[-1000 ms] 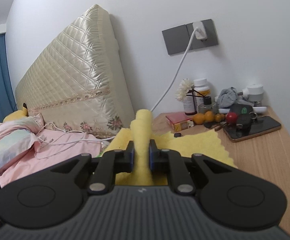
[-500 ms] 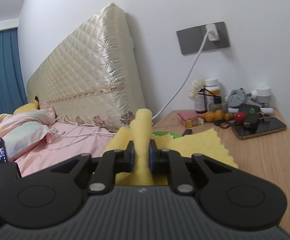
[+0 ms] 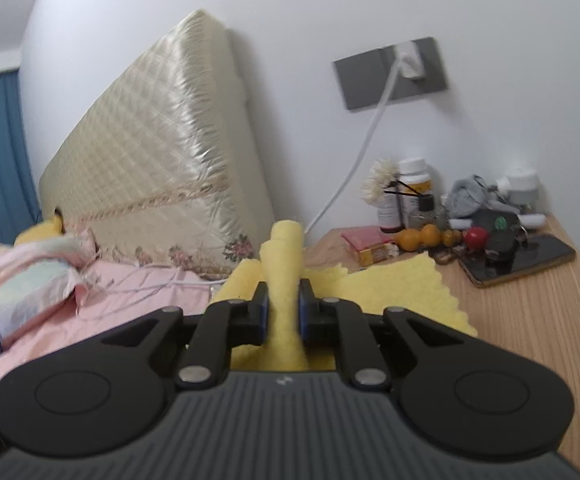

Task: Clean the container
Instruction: 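Wipe the canister lid with the cloth in the right gripper while the left tool watches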

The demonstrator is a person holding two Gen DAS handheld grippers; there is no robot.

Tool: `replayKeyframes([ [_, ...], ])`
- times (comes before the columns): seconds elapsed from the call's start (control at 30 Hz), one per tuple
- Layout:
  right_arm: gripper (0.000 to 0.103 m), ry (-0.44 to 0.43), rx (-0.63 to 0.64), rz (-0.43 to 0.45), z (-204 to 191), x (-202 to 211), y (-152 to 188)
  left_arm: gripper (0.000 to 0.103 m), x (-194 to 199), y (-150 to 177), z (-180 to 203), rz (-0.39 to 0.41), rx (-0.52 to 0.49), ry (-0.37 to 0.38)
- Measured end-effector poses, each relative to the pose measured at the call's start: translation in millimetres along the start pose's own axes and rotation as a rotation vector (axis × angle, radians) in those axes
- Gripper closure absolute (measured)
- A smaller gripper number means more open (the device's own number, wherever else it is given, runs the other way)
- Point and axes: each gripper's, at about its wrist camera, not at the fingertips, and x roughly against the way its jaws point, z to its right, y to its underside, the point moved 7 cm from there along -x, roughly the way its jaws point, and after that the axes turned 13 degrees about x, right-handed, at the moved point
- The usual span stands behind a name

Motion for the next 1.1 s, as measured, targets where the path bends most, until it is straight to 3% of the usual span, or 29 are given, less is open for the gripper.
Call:
replayKeyframes([
  [0.23,0.088,-0.051,0.016,-0.002,-6.6,18.4,4.8,0.007,-3.4,-1.6,-4.4,-0.001,0.012,-0.001],
  [0.37,0.089,-0.018,0.018,-0.007,-2.4,26.8,6.1,0.007,-3.4,-2.1,-4.9,-0.002,0.015,-0.002],
  [1.1,0.088,-0.077,0.015,-0.010,-9.8,21.1,6.1,0.007,-7.5,-1.2,-9.7,0.000,0.018,0.000],
])
